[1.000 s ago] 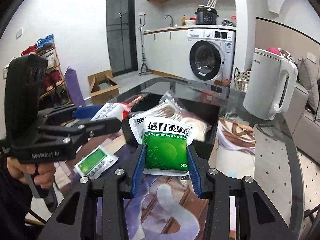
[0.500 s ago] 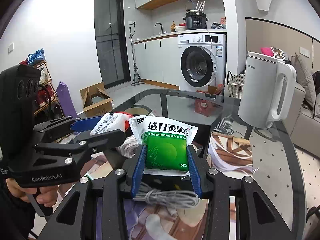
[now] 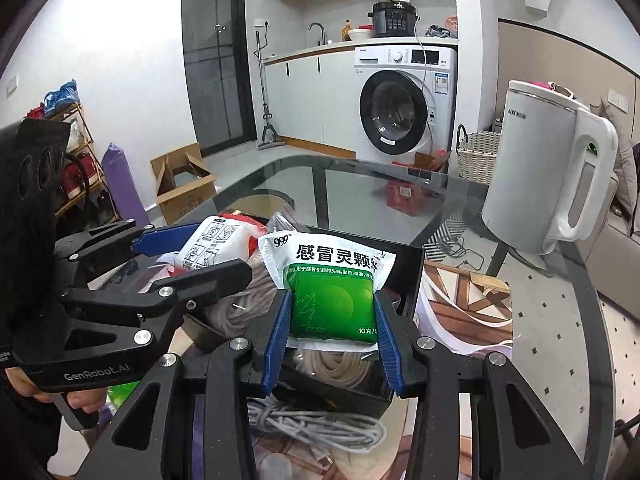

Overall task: Organize soft objects
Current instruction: 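Lift both sachets and carry them over the black box, then lower both sachets into the black box and open both tools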

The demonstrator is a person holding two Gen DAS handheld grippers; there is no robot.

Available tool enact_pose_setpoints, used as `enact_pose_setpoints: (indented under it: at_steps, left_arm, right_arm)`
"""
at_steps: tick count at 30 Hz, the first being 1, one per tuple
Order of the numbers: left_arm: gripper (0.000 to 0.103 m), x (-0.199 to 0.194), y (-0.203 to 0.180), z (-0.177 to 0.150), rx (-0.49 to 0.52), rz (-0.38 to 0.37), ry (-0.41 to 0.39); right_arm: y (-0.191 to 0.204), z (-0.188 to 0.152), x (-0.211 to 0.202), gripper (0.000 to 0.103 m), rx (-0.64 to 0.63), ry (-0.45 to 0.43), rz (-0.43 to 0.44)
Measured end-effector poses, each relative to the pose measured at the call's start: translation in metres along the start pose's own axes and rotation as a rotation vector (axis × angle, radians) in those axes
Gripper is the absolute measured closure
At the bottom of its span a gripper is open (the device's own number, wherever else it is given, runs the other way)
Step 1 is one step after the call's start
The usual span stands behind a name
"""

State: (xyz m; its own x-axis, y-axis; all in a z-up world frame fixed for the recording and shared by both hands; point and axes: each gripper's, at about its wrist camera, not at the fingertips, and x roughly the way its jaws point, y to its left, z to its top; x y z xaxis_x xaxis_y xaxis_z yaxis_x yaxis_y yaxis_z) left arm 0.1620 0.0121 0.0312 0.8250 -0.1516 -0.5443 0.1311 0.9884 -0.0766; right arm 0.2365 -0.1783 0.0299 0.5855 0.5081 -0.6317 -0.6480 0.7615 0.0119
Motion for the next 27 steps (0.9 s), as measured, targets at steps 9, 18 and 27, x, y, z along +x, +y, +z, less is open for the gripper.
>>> enact_pose_setpoints:
  at_steps: [9, 18, 27]
  left_arm:
    - [0.046, 0.012, 0.002, 0.0, 0.018, 0.021, 0.024]
    - [0.044, 0.018, 0.009, 0.001, 0.008, 0.022, 0.055]
    - [0.021, 0.013, 0.005, 0.002, -0.001, 0.004, 0.049]
  right_arm:
    - [-0.003, 0.005, 0.027, 0.062, -0.063, 0.061, -0.027]
    - [-0.002, 0.013, 0.04, 0.058, -0.119, 0.129, -0.011]
    - [-0.012, 0.007, 0.004, 0.03, -0.111, 0.054, -0.027]
